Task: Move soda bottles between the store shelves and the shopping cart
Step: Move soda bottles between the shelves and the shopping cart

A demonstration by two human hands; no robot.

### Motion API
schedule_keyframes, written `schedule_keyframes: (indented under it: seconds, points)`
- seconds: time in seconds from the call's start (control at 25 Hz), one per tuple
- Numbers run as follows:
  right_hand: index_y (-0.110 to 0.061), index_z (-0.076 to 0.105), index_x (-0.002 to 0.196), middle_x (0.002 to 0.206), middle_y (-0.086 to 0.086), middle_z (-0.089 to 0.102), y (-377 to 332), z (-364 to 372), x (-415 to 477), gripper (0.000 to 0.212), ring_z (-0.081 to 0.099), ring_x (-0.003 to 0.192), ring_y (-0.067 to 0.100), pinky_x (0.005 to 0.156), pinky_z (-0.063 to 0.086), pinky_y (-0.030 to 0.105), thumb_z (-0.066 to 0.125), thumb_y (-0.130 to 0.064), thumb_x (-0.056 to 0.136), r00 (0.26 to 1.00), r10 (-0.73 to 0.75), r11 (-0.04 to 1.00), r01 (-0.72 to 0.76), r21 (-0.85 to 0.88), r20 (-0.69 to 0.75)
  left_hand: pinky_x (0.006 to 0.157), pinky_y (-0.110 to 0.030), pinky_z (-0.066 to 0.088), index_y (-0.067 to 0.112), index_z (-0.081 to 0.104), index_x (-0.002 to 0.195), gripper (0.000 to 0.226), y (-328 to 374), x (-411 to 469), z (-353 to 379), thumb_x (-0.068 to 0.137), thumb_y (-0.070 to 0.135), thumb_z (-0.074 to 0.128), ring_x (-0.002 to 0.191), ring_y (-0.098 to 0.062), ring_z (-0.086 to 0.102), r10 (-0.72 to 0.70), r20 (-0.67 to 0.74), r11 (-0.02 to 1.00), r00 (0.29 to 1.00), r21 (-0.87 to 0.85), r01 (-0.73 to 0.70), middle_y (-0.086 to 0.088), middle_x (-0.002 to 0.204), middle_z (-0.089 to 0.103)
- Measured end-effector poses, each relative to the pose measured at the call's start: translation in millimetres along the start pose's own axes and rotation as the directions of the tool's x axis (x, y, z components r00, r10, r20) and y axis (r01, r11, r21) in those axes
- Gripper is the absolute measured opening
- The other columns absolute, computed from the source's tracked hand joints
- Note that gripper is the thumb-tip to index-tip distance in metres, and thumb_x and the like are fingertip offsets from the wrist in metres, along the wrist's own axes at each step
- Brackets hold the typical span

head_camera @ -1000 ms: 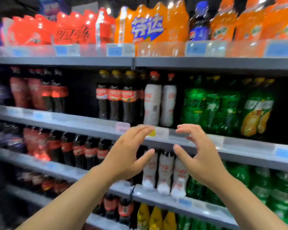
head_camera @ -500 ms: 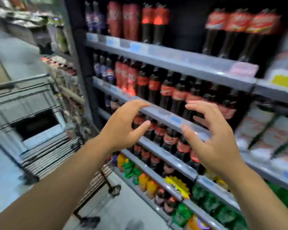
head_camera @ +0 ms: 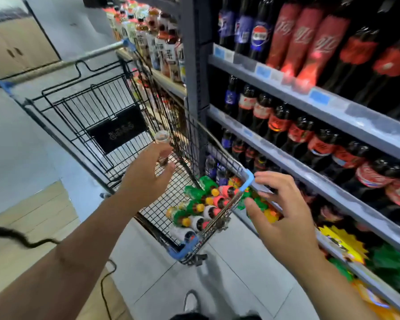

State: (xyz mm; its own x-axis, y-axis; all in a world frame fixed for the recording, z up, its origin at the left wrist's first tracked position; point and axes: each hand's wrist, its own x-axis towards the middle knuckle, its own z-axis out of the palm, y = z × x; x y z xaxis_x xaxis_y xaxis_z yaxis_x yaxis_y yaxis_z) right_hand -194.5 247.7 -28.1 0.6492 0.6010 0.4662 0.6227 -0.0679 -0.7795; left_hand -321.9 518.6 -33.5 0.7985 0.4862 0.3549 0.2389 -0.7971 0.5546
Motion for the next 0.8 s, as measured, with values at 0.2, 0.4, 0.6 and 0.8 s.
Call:
schedule_keyframes:
  seconds: [0.2,0.4,0.6,0.8]
  points:
    - [-0.049,0.052,0.119,0.127,-0.02,0.052,36,56,13,0.044,0.058,0.121,0.015,0.093,0.056,0.04,0.072,-0.023,0.089,0.998,0.051,0.997,-0.05,0.053,-0.021,0.098,-0.043,0.05,0.017,0.055,0.129,0.034,-56,10,20,0.097,0.021,0.063,0.109,-0.01,0.057,-0.168,0.046,0.986,0.985,0.013,0.167,0.006,0.118,0.061]
    - [-0.045,0.052,0.12,0.126,-0.013,0.055,87,95,25,0.04,0.059,0.118,0.008,0.095,0.051,0.021,0.072,-0.026,0.09,0.983,0.176,0.981,-0.17,0.088,-0.058,0.096,-0.04,0.05,0.018,0.052,0.132,0.036,-94,34,52,0.097,0.025,0.061,0.11,-0.013,0.058,-0.214,0.142,0.976,0.966,0.065,0.207,0.003,0.121,0.062]
    - [-0.027,0.054,0.123,0.123,-0.007,0.055,122,143,27,0.039,0.057,0.117,0.002,0.092,0.055,0.028,0.073,-0.03,0.089,0.947,0.312,0.95,-0.308,0.056,-0.075,0.084,-0.014,0.038,0.02,0.052,0.131,0.038,-140,57,89,0.095,0.019,0.063,0.102,-0.004,0.052,-0.273,0.218,0.962,0.937,0.074,0.264,0.013,0.116,0.055]
    - [-0.042,0.051,0.117,0.124,-0.019,0.055,126,188,29,0.037,0.057,0.112,-0.003,0.091,0.043,0.01,0.069,-0.03,0.087,0.849,0.511,0.86,-0.501,0.1,-0.136,0.082,-0.027,0.048,0.027,0.051,0.129,0.04,-189,80,130,0.093,0.015,0.06,0.101,-0.005,0.056,-0.224,0.46,0.971,0.859,0.029,0.237,0.012,0.117,0.056]
